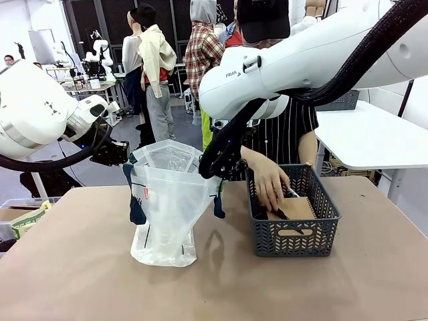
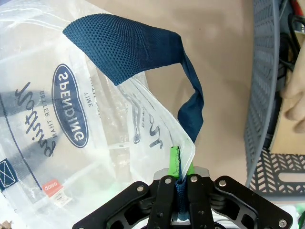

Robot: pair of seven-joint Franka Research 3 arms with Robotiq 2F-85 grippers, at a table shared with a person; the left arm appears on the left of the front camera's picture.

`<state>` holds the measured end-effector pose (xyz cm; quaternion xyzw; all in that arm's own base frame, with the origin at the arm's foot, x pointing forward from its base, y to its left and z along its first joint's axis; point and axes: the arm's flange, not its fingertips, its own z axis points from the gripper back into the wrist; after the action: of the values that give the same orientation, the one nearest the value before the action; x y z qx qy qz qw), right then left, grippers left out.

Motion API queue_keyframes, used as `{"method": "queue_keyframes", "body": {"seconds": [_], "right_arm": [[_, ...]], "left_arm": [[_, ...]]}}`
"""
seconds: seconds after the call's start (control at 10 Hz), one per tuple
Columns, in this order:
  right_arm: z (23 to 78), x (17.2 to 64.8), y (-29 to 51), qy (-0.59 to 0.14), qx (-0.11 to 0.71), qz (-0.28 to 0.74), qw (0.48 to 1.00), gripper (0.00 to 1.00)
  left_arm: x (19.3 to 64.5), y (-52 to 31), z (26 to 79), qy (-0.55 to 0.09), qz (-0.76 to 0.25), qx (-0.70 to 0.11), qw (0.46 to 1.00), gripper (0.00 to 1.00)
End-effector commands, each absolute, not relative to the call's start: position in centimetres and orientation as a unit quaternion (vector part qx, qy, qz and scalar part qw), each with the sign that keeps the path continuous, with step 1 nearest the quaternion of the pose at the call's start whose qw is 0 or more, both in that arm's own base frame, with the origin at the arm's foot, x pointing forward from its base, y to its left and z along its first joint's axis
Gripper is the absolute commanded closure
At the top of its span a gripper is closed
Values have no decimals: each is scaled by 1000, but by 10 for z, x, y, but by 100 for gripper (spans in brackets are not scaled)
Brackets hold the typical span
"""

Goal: Transfer purchased items from the store into the shopping bag.
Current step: Move the Reusable shopping bag to the right side of the table.

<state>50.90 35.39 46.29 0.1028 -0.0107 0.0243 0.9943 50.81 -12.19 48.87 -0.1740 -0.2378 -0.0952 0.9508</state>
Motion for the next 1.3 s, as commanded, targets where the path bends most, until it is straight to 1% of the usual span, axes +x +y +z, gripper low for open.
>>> {"method": "queue_keyframes", "body": {"seconds": [0.0,1.2], "right_arm": [[464,508,352,-10,104,22,994,100],[464,508,352,-10,104,22,994,100]], "left_arm": [[504,-119,488,-245,-92,-171,950,100],[504,-119,488,-245,-92,-171,950,100]]}}
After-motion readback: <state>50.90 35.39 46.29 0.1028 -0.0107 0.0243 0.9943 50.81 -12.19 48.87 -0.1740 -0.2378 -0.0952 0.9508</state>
